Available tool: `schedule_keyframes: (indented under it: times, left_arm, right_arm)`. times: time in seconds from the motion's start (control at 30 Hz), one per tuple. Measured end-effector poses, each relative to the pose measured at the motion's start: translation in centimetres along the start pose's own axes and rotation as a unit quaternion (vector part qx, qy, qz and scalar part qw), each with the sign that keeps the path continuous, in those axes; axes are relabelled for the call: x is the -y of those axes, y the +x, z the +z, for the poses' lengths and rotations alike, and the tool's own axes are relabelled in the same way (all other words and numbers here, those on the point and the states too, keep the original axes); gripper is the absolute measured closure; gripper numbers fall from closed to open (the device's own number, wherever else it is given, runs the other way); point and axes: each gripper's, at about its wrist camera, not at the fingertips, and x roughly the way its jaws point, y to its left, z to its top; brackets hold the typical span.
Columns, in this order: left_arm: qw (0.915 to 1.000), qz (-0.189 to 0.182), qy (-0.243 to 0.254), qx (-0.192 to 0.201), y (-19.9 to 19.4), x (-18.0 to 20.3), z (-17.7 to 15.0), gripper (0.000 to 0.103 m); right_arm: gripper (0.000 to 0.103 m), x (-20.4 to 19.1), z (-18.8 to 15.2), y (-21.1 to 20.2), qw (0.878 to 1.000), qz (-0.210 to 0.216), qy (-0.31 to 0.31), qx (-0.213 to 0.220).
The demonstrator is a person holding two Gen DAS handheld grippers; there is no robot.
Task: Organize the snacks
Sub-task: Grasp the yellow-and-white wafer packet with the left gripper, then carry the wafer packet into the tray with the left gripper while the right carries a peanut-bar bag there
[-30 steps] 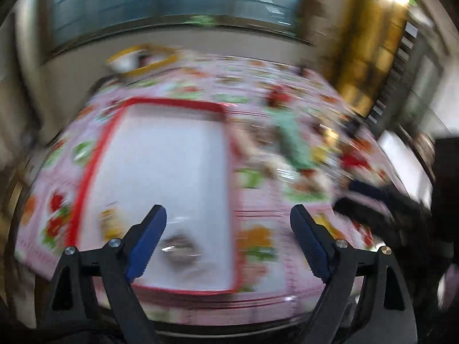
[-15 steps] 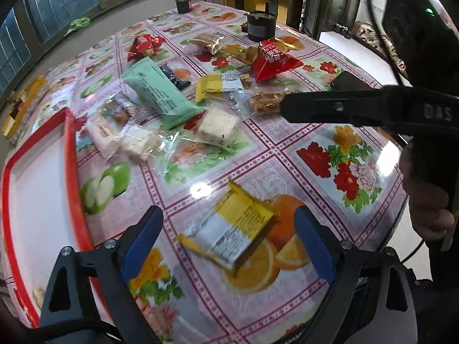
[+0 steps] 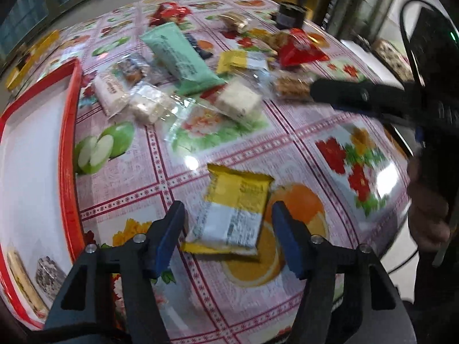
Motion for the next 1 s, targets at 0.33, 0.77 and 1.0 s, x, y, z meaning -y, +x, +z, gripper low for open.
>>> schedule_keyframes:
  times: [0.33,0.77,1.0]
  left_arm:
    - [0.9963,-0.002,-0.076,0.041,-2.3,-2.2,-0.5,0.063]
    - [0.9814,-0.035,-0.167,0.087,-7.0,-5.7,-1.9,0.063]
    - [0.9740,-0.025,-0.205,0.093,-8.3,-7.7,-3.0,0.063]
  right_arm:
    - [0.026,-0.8,2.6,0.0,0.998,-0.029,-0.052,0.005]
    - [0.027,0.5,3.5,3.6,0.997,-0.031,-0.048,-0.051]
    - [0.051,-2.8,0.1,3.2,0.988,-0.102,-0.107,-0.050]
